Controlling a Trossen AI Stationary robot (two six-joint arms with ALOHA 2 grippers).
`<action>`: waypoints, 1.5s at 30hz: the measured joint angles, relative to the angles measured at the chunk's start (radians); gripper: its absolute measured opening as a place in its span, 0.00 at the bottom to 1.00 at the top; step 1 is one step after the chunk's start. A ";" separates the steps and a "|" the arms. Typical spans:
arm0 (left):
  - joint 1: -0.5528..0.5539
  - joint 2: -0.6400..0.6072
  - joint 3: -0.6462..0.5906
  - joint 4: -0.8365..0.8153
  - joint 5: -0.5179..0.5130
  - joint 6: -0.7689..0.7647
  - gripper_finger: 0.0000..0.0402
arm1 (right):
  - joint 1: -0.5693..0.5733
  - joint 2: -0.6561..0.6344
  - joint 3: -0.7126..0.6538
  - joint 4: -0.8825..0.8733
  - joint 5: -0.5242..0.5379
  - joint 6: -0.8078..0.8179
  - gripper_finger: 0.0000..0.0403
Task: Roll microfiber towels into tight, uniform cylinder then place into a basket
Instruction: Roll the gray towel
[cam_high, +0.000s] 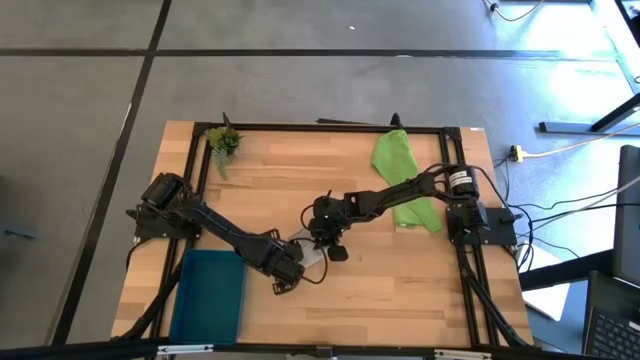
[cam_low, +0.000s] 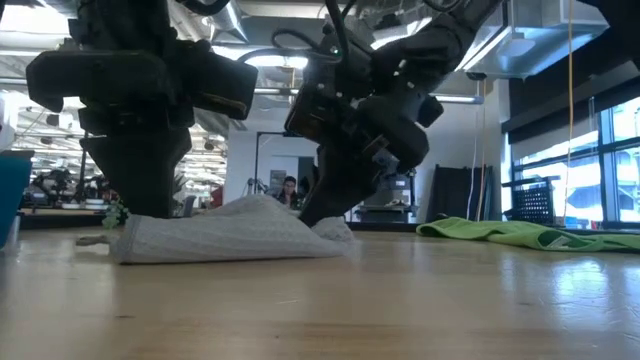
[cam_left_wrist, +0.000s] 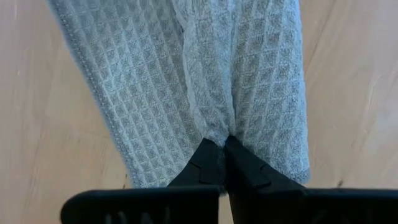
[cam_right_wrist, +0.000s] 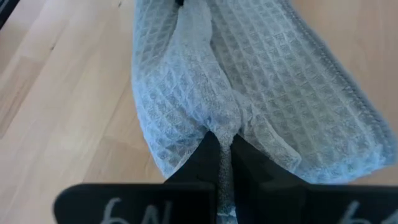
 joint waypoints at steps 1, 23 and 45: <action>-0.001 -0.003 0.003 -0.008 0.002 0.004 0.00 | -0.003 0.006 0.001 0.002 -0.003 0.004 0.05; -0.037 -0.006 0.062 -0.195 -0.079 -0.112 0.03 | -0.010 0.018 0.000 0.006 0.011 0.011 0.05; 0.009 -0.093 0.063 -0.269 -0.084 -0.127 0.26 | -0.010 0.018 -0.002 0.007 0.013 0.031 0.05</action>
